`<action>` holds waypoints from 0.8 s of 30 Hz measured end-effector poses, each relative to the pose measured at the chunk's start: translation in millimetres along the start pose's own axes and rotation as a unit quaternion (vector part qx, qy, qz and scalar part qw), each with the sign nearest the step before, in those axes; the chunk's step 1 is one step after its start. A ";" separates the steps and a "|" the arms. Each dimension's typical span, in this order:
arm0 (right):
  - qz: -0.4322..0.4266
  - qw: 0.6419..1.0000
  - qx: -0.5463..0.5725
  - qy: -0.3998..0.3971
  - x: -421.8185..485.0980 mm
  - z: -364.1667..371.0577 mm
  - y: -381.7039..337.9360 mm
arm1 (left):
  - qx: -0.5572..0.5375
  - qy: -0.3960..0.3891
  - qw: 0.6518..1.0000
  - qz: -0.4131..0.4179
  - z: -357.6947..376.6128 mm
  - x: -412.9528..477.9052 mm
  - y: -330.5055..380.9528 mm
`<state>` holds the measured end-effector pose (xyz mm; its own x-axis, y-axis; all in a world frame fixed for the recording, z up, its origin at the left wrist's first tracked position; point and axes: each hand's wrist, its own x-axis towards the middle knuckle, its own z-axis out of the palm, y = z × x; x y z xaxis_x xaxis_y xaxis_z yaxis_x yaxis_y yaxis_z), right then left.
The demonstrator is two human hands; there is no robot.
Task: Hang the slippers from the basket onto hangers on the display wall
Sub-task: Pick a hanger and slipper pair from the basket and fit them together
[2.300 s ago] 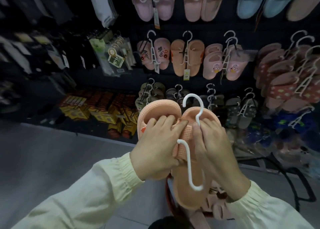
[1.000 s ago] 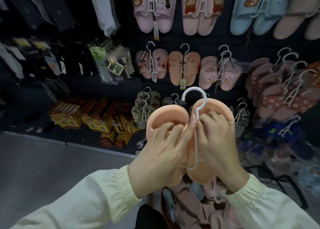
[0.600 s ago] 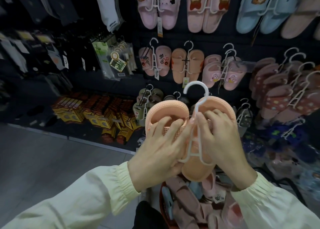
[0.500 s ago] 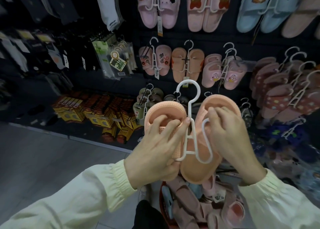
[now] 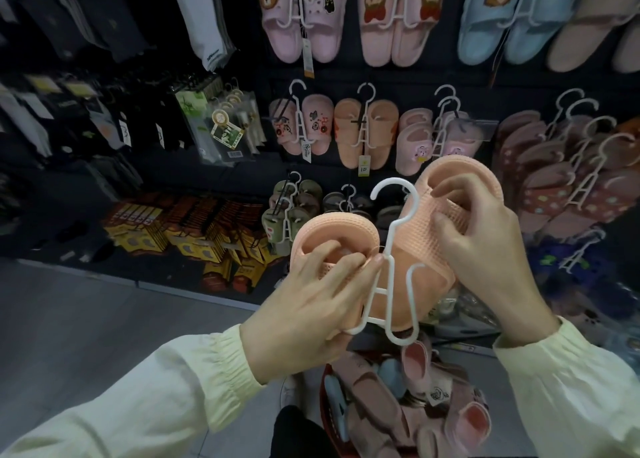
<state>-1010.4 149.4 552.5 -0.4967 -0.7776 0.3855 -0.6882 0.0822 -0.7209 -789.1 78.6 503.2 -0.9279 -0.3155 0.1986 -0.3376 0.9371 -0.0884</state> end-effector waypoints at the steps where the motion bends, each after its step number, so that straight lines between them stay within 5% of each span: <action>1: -0.009 1.000 0.003 0.001 -1.5 0.9 -1.3 | 0.000 0.000 1.000 -0.004 0.0 0.6 -1.1; 19: -0.140 0.983 -0.045 -0.108 -24.4 64.8 15.7 | 0.001 0.026 0.998 -0.050 26.4 -5.9 -48.7; 24: -0.125 0.958 -0.203 -0.159 -10.1 94.4 33.5 | 0.002 0.072 0.997 -0.041 46.4 10.8 -80.6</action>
<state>-978.4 101.2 470.1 -0.1474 -0.9497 0.2763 -0.9457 0.0535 -0.3205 -779.2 -7.3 467.1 -0.8650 -0.3652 0.3441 -0.4112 0.9089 -0.0692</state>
